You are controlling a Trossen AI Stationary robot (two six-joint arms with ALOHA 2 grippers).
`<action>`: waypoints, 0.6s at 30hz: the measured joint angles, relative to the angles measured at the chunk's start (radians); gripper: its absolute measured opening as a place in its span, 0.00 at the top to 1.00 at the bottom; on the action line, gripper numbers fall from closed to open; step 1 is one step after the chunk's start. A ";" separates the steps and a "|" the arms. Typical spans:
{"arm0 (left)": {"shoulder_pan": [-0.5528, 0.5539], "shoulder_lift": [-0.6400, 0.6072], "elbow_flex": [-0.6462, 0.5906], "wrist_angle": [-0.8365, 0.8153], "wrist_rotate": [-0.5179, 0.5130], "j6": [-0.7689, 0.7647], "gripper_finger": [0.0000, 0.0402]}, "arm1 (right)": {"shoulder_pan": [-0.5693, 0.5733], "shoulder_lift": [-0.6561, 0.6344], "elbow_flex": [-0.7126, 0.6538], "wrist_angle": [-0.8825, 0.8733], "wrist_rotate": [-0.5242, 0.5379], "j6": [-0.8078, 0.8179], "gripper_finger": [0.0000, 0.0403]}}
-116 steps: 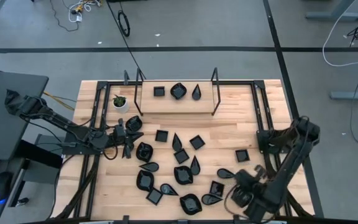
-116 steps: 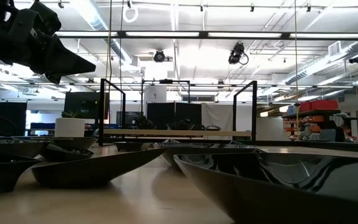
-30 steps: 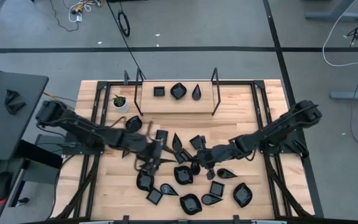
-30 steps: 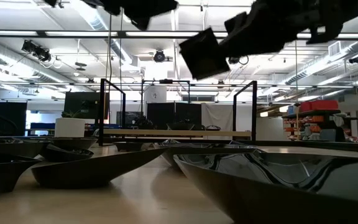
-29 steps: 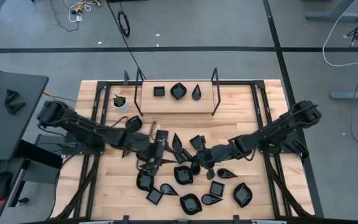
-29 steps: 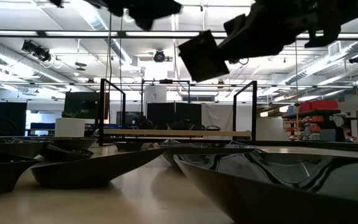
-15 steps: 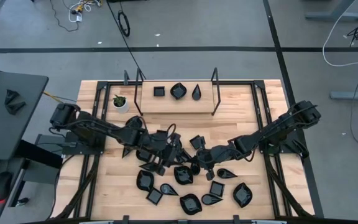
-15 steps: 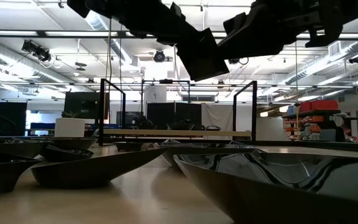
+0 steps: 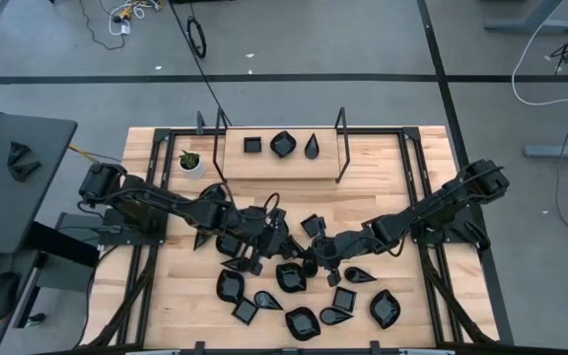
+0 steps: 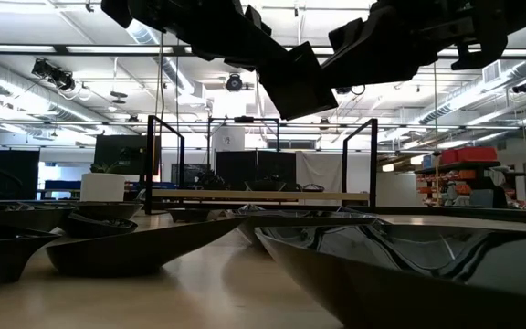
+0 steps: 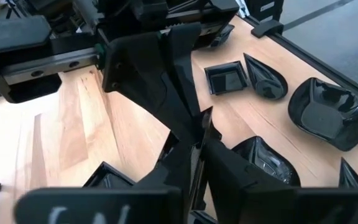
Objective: Pick & Place Mini shaped plates
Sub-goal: Stack the black square bowl on top of the other black square bowl on the shelf
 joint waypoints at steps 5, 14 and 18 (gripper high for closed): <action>0.005 0.000 0.000 -0.007 0.057 0.023 0.97 | 0.000 0.000 0.000 0.001 -0.004 -0.003 0.98; 0.018 0.002 0.000 -0.022 0.166 0.021 0.98 | 0.000 -0.003 0.000 0.016 0.002 0.000 0.92; 0.018 0.003 -0.001 -0.033 0.230 0.012 0.99 | 0.001 -0.014 0.000 0.007 0.003 0.005 0.80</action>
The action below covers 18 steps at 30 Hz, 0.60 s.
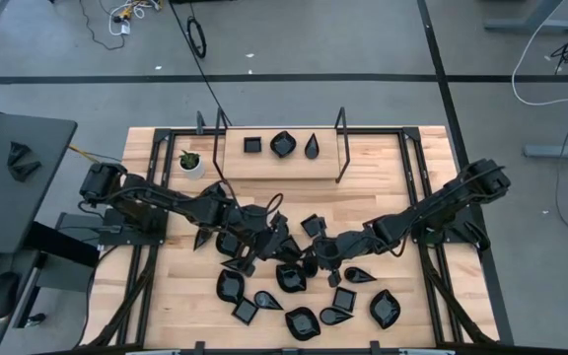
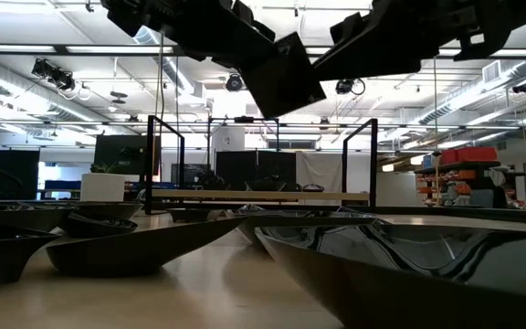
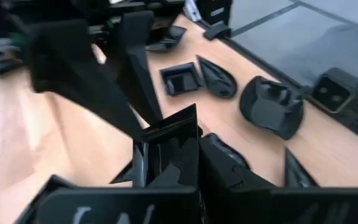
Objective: Pick & Place Mini shaped plates
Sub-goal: Stack the black square bowl on top of the other black square bowl on the shelf
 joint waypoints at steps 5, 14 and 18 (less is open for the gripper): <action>-0.002 0.000 0.000 -0.036 0.008 -0.037 0.99 | 0.008 -0.035 0.000 -0.021 0.008 0.006 0.64; 0.008 -0.039 0.095 -0.416 -0.321 -0.100 0.99 | 0.082 -0.105 0.000 -0.047 0.075 0.254 0.56; 0.057 -0.041 0.208 -0.629 -0.568 -0.063 0.99 | 0.103 -0.081 0.001 -0.024 0.087 0.339 0.60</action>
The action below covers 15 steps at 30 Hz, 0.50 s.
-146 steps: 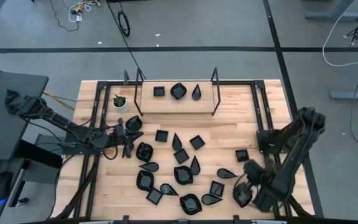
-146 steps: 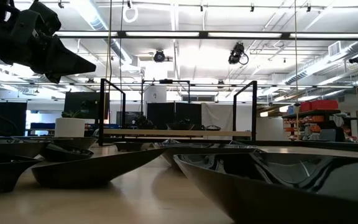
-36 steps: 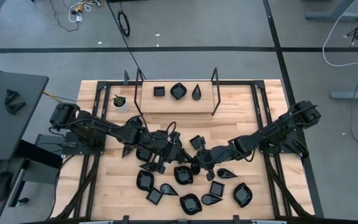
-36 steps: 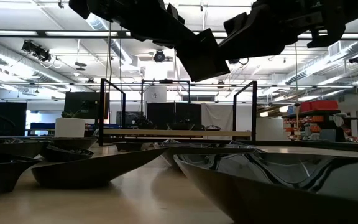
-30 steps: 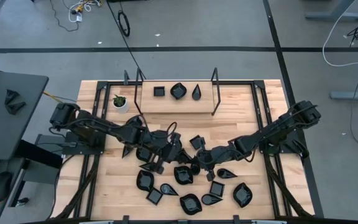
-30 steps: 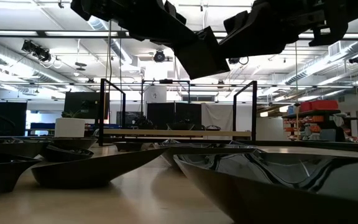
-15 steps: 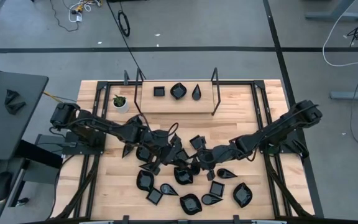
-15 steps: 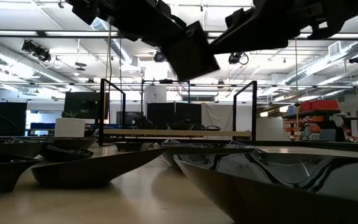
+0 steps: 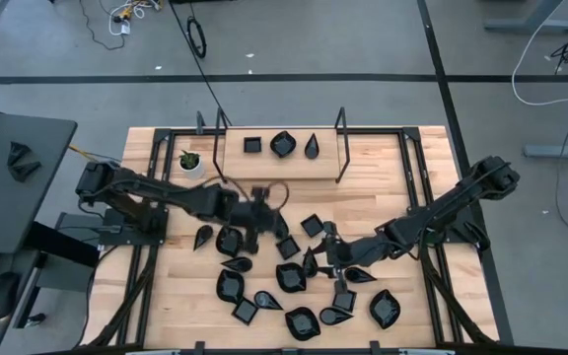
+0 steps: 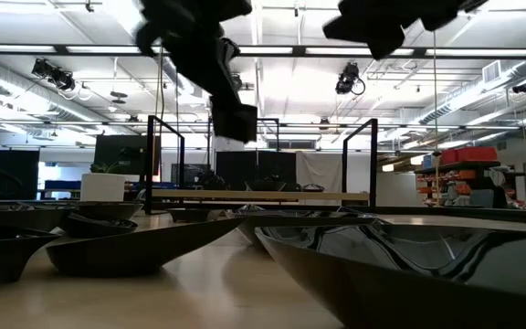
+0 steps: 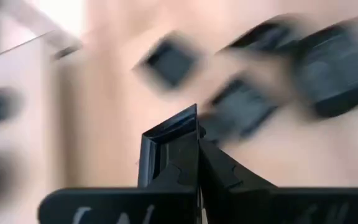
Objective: Pick & Place Mini shaped plates
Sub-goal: Stack the black square bowl on top of the other black square bowl on the shelf
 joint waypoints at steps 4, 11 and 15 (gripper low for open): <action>0.118 -0.001 0.029 -0.021 -0.057 0.127 0.99 | 0.011 0.033 0.000 0.049 0.004 0.001 0.66; 0.391 0.000 -0.014 0.018 -0.027 0.296 0.99 | 0.011 0.052 -0.001 0.071 0.003 -0.010 0.74; 0.528 0.000 -0.070 0.122 0.077 0.304 0.99 | 0.011 0.052 -0.001 0.076 0.000 -0.009 0.78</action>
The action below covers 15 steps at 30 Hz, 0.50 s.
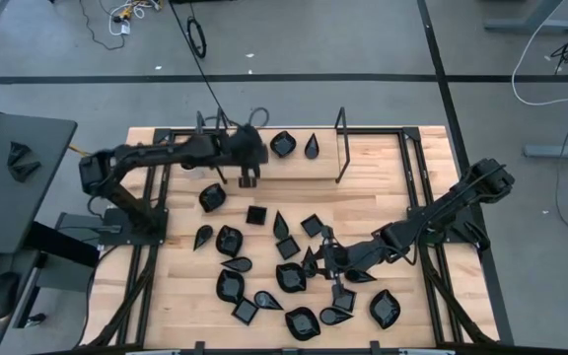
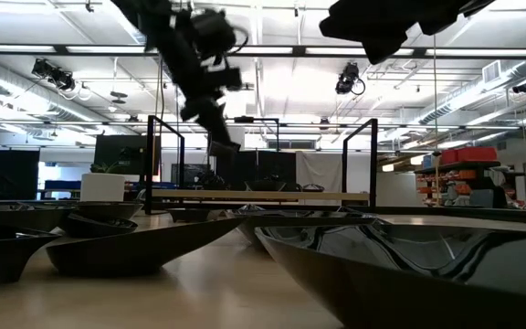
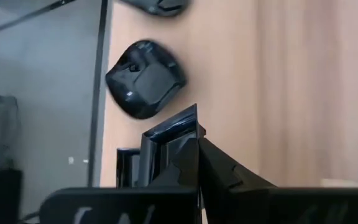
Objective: Pick & Place Mini shaped plates
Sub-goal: Stack the black square bowl on top of the other black square bowl on the shelf
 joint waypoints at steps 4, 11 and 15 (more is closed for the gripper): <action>0.078 0.000 -0.068 0.132 0.028 0.029 0.99 | 0.000 0.000 0.000 0.000 0.000 0.000 0.80; 0.129 0.000 -0.156 0.285 0.036 0.177 0.98 | 0.000 0.000 0.000 0.001 0.000 -0.015 0.83; 0.154 0.008 -0.182 0.298 0.056 0.208 0.96 | 0.000 0.000 0.000 0.002 0.000 -0.019 0.84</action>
